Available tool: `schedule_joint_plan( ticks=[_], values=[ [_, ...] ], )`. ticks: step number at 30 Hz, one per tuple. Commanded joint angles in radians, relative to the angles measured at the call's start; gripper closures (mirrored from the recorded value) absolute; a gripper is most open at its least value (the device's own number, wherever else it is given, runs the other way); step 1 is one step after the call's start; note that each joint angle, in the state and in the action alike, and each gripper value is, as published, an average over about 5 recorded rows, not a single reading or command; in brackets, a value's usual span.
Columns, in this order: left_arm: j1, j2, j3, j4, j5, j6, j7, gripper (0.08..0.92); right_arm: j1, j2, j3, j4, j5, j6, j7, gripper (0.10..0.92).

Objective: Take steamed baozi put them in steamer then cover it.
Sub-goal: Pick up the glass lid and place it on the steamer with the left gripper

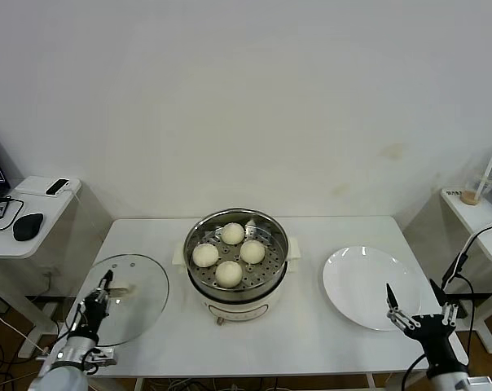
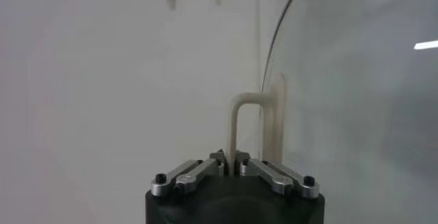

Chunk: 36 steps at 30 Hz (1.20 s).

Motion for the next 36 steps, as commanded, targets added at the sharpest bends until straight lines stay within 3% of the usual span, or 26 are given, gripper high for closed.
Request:
schedule_joint_plan(
  ticks=[1, 6, 11, 19, 25, 36],
  values=[
    [0.057, 0.078, -0.141, -0.186, -0.057, 0.070, 0.119, 0.852, -0.004, -0.014, -0.015, 0.018, -0.001, -0.002, -0.008, 0.203],
    [0.054, 0.126, -0.130, -0.288, -0.106, 0.115, 0.186, 0.852, -0.003, -0.014, -0.024, 0.013, -0.023, 0.003, -0.013, 0.203],
    [0.007, 0.170, -0.008, -0.397, -0.190, 0.216, 0.240, 0.852, -0.001, -0.009, -0.036, 0.008, -0.059, 0.003, -0.018, 0.203],
    [-0.203, 0.202, 0.267, -0.426, -0.247, 0.386, 0.311, 0.852, -0.017, 0.042, -0.052, 0.017, -0.197, 0.011, -0.018, 0.203],
    [-0.351, 0.142, 0.447, -0.392, -0.155, 0.436, 0.359, 0.852, -0.032, 0.079, -0.090, 0.041, -0.306, 0.007, -0.017, 0.203],
    [-0.525, -0.088, 0.595, -0.254, 0.103, 0.475, 0.478, 0.852, -0.003, 0.083, -0.127, 0.007, -0.363, 0.000, -0.016, 0.203]
  ],
)
